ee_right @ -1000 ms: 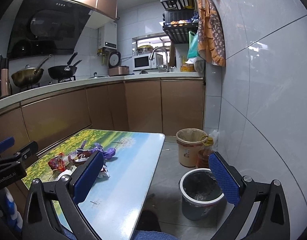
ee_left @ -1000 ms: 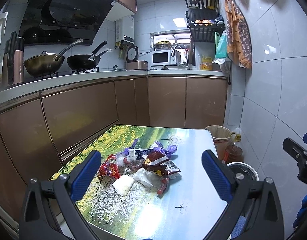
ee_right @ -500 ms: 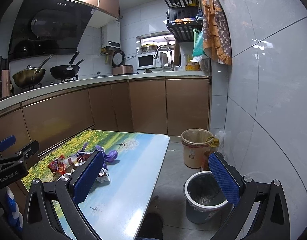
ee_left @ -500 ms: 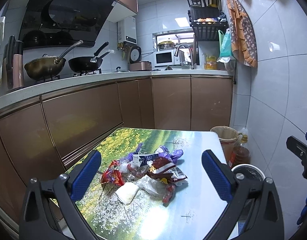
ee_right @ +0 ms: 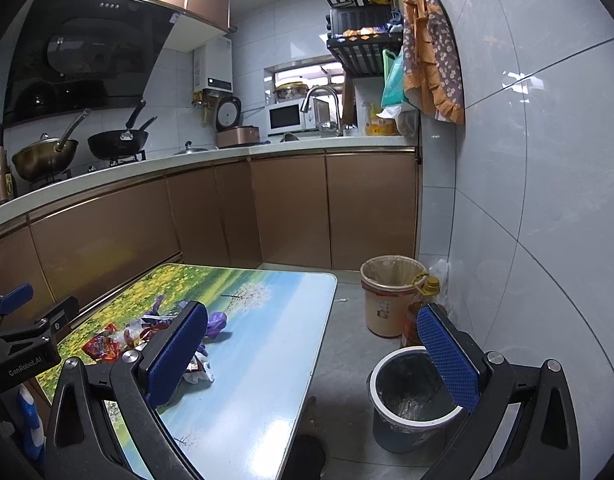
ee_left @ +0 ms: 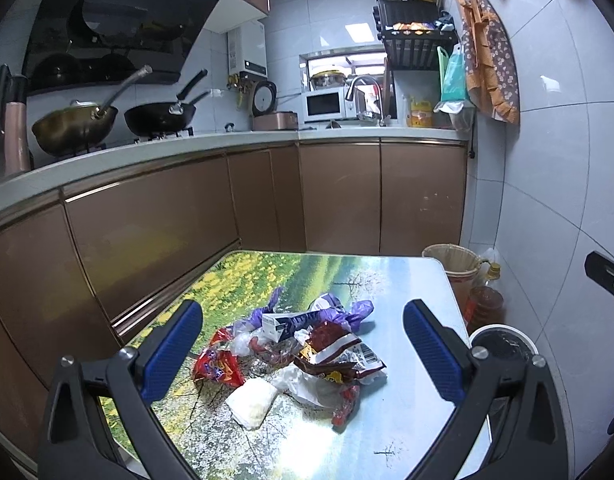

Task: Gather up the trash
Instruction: 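Move both grippers toward the trash pile on the table, then grasp the dark red snack bag with the right gripper while the left gripper grasps white tissue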

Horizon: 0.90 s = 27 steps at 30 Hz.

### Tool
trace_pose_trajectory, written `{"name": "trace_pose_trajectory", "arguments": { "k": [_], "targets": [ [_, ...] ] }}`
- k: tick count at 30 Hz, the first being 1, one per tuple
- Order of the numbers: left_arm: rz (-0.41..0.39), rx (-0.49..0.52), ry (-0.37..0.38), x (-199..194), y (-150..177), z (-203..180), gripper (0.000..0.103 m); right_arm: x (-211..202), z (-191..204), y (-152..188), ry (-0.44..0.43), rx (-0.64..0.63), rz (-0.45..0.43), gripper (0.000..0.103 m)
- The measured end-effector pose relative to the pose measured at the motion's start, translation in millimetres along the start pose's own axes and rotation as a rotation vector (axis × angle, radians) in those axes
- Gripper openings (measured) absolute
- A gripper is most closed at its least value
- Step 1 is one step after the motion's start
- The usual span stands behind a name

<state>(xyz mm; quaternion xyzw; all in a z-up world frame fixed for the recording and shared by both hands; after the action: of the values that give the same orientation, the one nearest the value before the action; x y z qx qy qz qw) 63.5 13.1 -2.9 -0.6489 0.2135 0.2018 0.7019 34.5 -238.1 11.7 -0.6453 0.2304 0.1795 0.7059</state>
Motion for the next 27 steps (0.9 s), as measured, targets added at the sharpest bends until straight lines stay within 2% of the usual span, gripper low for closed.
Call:
{"name": "trace_pose_trajectory", "arguments": {
  "k": [9,20,24,27],
  "targets": [
    [0.046,0.007,0.072,36,1,10,0.101,23,16,-6,-0.002,0.001,0.062,0.103],
    [0.087,-0.002,0.165,64,4,26,0.101,33,39,-9,0.004,-0.024,0.107,0.103],
    [0.104,-0.021,0.184,73,8,36,0.101,38,50,-9,-0.019,-0.049,0.131,0.103],
    [0.115,-0.039,0.172,78,14,49,0.101,47,59,-6,-0.053,-0.072,0.162,0.102]
  ]
}}
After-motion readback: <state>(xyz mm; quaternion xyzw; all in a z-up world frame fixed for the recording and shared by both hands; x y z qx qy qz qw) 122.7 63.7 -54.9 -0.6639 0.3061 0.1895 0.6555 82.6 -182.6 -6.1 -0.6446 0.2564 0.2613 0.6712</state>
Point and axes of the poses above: each gripper's, at about its wrist camera, not at the fingertips, and x roughly the way its jaws point, z to its left, y to its underside, the point moved 2 cm from there along x, roughly the way its jaws point, and after that the axes turned 13 degrees about z, right-handed, at the moved point
